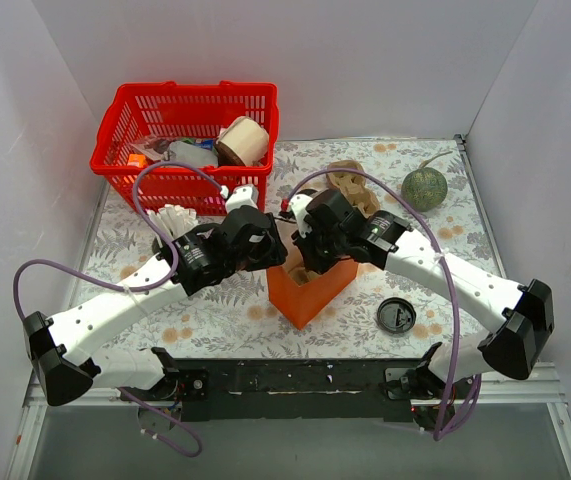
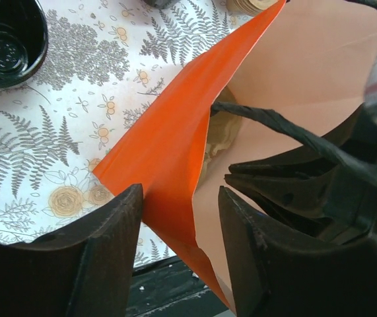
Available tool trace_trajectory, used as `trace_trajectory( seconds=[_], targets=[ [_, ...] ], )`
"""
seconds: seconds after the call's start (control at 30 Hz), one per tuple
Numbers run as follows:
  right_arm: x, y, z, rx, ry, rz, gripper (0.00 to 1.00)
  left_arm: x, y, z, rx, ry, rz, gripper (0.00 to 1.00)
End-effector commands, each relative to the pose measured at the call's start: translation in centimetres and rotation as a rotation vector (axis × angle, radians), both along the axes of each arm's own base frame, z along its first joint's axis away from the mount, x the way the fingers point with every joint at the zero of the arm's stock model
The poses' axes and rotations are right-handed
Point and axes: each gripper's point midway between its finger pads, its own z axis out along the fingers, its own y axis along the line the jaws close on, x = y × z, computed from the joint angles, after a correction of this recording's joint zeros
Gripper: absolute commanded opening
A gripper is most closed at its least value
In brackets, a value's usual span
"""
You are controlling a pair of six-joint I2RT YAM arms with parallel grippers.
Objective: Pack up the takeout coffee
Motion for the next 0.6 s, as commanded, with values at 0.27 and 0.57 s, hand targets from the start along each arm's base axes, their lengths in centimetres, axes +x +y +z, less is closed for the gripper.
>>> trace_trajectory(
  seconds=[0.27, 0.57],
  targets=[
    [-3.6, -1.1, -4.3, -0.005, 0.101, 0.127, 0.12, 0.5, 1.1, 1.7, -0.014, -0.042, 0.067, 0.39],
    [-1.7, -1.7, -7.8, -0.13, 0.148, -0.044, 0.07, -0.2, -0.4, 2.2, -0.064, -0.047, -0.029, 0.34]
  ],
)
